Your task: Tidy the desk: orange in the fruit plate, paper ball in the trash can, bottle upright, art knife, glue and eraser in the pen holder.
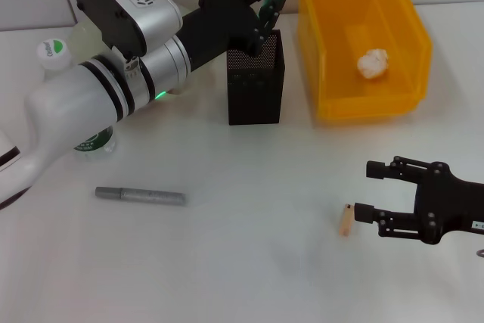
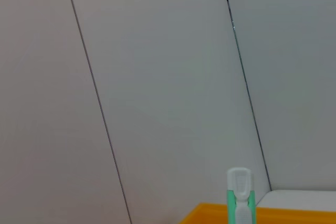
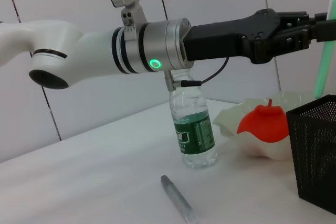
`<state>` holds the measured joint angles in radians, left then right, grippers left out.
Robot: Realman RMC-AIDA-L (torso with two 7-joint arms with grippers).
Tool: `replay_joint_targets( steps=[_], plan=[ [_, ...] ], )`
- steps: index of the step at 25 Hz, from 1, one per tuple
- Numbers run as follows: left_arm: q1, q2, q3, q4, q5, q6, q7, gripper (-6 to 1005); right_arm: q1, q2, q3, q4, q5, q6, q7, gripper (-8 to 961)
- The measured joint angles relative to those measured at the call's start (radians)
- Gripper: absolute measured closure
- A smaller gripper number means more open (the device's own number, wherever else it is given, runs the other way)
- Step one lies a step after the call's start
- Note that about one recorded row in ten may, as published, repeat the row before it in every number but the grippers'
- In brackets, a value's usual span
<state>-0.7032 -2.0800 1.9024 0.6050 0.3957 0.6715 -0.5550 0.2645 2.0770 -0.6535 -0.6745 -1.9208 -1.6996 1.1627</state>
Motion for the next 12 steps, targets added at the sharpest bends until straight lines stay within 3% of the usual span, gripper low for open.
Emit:
replay_joint_targets(
  steps=[12],
  plan=[
    [-0.013, 0.000, 0.001, -0.009, 0.000, 0.007, -0.007, 704, 0.011, 0.000, 0.000, -0.001, -0.001, 0.000, 0.000, 168]
  ],
)
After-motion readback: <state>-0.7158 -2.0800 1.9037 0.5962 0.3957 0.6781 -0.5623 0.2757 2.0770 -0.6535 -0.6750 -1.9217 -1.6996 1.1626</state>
